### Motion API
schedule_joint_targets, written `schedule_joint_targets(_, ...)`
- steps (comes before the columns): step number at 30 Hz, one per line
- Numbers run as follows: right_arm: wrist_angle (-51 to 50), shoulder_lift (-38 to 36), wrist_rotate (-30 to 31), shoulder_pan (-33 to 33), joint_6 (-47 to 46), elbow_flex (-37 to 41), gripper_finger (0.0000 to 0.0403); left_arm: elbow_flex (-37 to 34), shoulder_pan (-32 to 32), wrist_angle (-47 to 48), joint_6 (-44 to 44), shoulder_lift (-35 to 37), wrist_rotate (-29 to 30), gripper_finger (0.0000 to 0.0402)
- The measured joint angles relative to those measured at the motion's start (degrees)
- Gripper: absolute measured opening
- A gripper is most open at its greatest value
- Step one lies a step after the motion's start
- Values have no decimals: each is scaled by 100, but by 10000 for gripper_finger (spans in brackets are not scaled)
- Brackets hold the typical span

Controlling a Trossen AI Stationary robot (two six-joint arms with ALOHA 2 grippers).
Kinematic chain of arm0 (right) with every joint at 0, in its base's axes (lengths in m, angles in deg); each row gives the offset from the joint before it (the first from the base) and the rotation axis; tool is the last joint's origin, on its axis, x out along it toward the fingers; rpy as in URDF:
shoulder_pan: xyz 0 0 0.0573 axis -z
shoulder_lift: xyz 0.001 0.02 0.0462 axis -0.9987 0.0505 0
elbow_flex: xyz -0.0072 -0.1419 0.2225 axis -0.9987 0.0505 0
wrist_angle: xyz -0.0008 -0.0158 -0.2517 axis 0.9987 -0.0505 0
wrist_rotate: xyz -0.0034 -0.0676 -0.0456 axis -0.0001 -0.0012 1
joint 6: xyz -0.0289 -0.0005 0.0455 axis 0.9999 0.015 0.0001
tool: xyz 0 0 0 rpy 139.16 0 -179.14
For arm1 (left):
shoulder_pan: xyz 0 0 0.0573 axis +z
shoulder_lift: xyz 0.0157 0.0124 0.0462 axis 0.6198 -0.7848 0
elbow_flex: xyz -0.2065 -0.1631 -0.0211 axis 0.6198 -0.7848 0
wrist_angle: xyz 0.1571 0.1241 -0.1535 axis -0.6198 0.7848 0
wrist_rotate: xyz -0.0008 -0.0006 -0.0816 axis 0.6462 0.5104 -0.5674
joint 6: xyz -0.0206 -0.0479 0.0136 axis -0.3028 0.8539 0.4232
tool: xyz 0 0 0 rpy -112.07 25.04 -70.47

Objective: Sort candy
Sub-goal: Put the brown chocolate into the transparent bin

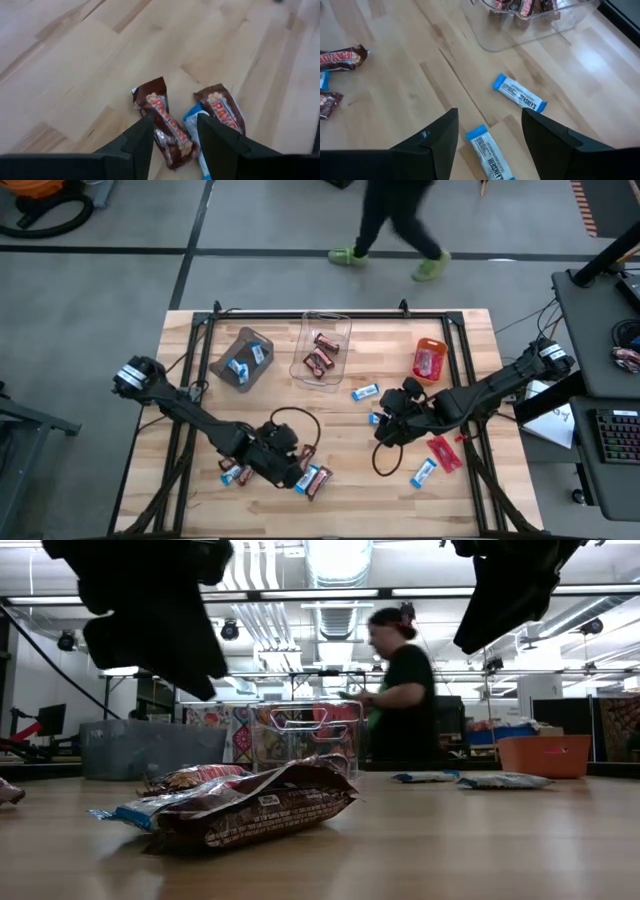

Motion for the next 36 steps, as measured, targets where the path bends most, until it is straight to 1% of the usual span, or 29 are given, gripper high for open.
schedule_joint_targets(6, 94, 0, -7, 0, -41, 4, 208, 228, 69, 39, 12, -447, 0, 185)
schedule_joint_targets(9, 160, 2, -9, 0, -42, 4, 208, 301, 82, 31, 10, -623, 131, 210)
schedule_joint_targets(13, 168, 2, -9, 0, -42, 8, 208, 331, 113, -3, 12, -866, 249, 223)
schedule_joint_targets(19, 268, 2, -9, 0, -44, 9, 208, 401, 177, -12, 0, -1118, 254, 213)
schedule_joint_targets(30, 291, 2, -7, 0, -44, 11, 208, 359, 213, -71, -8, -1213, 256, 175)
schedule_joint_targets(36, 309, 2, -7, 0, -46, 13, 208, 338, 237, -242, -39, -1434, 258, 155)
